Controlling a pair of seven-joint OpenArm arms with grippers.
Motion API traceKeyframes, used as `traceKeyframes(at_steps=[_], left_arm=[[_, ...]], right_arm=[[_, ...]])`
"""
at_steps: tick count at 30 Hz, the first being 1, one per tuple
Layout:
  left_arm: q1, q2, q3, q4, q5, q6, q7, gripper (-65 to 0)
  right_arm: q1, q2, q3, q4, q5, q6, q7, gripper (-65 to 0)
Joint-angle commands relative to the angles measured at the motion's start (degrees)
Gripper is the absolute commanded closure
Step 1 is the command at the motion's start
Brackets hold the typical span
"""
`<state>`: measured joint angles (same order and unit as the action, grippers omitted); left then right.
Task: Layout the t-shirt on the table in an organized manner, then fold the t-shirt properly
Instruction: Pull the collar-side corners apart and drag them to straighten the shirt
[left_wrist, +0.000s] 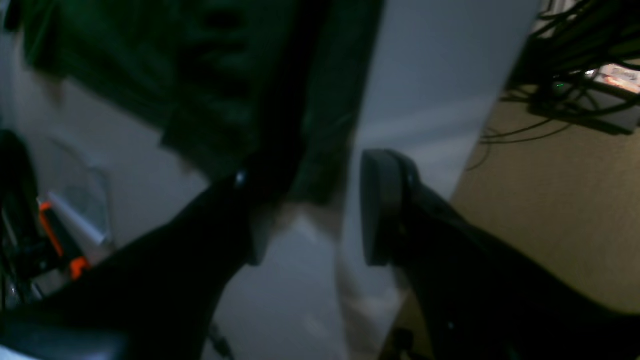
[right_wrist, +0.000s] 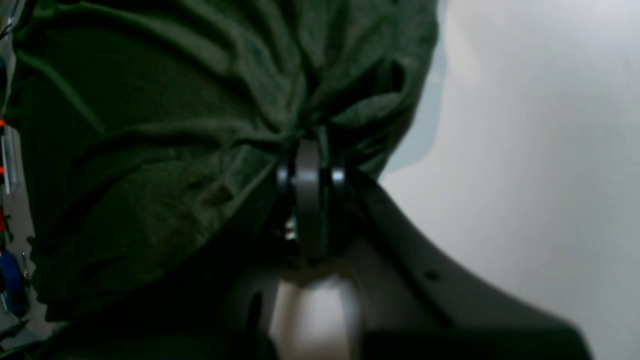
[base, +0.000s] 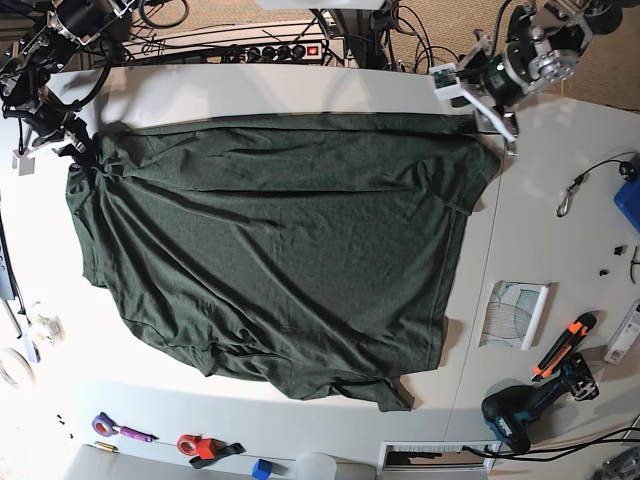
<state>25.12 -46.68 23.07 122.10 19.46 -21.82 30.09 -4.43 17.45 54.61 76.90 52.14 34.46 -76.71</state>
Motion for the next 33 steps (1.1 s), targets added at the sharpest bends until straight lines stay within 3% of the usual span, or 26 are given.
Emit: traceKeyframes(at_steps=[1, 4, 13, 15, 20, 27, 30, 33], left_arm=[[-0.92, -0.81, 0.72, -0.46, 1.11, 1.38, -0.13, -28.8], [-4.33, -0.81, 3.41, -4.26, 3.17, 3.67, -0.11, -28.8], [-7.19, -0.79, 6.05, -8.26, 2.43, 3.87, -0.13, -28.5], [-7.21, -0.79, 6.05, -8.26, 2.43, 4.04, -0.2, -23.8], [-7.21, -0.79, 6.05, -8.26, 2.4, 4.33, -0.31, -1.6], [-7.15, -0.79, 6.03, -8.15, 2.19, 13.49, 0.33, 0.0], [-6.84, -0.83, 6.03, -7.37, 2.03, 16.06, 4.74, 0.0], [-6.86, -0.83, 6.01, -6.51, -0.42, 16.46, 9.94, 0.0]], right_arm=[[0.44, 1.44, 0.24, 1.03, 1.14, 0.46, 0.9, 0.0], [0.44, 1.44, 0.24, 1.03, 1.14, 0.46, 0.9, 0.0], [0.44, 1.44, 0.24, 1.03, 1.14, 0.46, 0.96, 0.0], [0.44, 1.44, 0.24, 1.03, 1.14, 0.46, 0.94, 0.0], [0.44, 1.44, 0.24, 1.03, 1.14, 0.46, 0.85, 0.0], [0.39, 1.46, 0.24, 1.07, 1.38, 0.44, -0.17, 0.0], [-0.59, 1.42, 0.7, 1.53, 3.39, 0.46, -1.09, 0.0], [-2.01, 1.44, 2.45, 2.86, 5.46, 0.44, -2.64, 0.0]])
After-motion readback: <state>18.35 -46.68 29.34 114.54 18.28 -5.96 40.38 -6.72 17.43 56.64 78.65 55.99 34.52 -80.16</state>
